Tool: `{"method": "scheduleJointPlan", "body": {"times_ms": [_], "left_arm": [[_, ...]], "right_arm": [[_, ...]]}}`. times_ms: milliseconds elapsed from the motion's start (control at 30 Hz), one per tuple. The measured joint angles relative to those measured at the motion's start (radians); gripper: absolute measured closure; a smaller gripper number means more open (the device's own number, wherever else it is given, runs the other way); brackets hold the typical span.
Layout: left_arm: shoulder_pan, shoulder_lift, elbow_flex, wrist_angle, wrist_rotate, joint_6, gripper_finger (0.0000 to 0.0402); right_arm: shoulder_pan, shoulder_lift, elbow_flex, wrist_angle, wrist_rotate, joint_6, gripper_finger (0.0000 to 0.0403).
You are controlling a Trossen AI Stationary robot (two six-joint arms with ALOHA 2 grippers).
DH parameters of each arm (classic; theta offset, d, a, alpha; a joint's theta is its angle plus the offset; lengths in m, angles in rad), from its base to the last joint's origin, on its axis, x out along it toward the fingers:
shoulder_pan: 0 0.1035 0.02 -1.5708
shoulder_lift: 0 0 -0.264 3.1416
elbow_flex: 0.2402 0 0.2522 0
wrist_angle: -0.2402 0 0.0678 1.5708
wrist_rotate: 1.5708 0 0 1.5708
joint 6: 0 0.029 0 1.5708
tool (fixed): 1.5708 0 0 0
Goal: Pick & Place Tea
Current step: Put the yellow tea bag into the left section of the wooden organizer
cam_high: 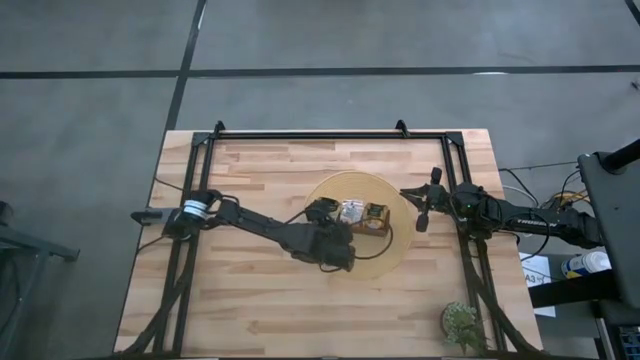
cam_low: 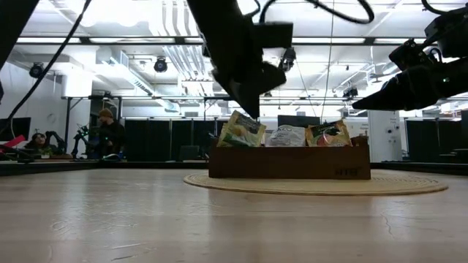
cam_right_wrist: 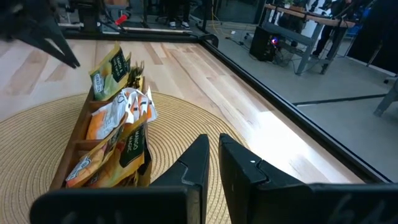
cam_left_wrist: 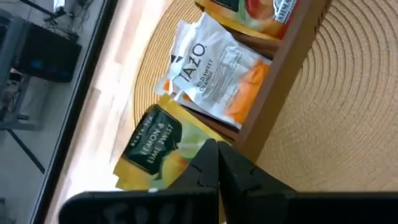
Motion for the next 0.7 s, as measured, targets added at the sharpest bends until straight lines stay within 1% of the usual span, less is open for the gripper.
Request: {"method": "scheduleJointPlan", "body": {"times_ms": [100, 233, 300, 500, 600, 700], "left_arm": [[-0.010, -0.012, 0.009, -0.033, 0.005, -0.011, 0.0402], [-0.013, -0.035, 0.009, -0.062, 0.065, -0.056, 0.0402], [-0.012, -0.035, 0.005, -0.083, 0.072, -0.070, 0.0402], [0.014, -0.034, -0.069, -0.074, 0.097, -0.100, 0.0402], [0.039, -0.034, -0.125, -0.032, 0.098, -0.101, 0.0402], [0.068, -0.034, -0.184, 0.034, 0.067, -0.094, 0.0402]], "right_arm": [[0.000, 0.001, 0.000, 0.000, 0.000, 0.001, 0.0369], [0.000, 0.007, 0.000, 0.000, 0.000, 0.001, 0.0369], [0.000, 0.008, 0.000, 0.000, 0.000, 0.001, 0.0369], [0.000, 0.011, 0.000, 0.001, 0.000, 0.003, 0.0369], [0.000, 0.011, 0.000, 0.002, 0.000, 0.002, 0.0369], [0.000, 0.011, 0.000, 0.002, 0.000, 0.003, 0.0369]]}}
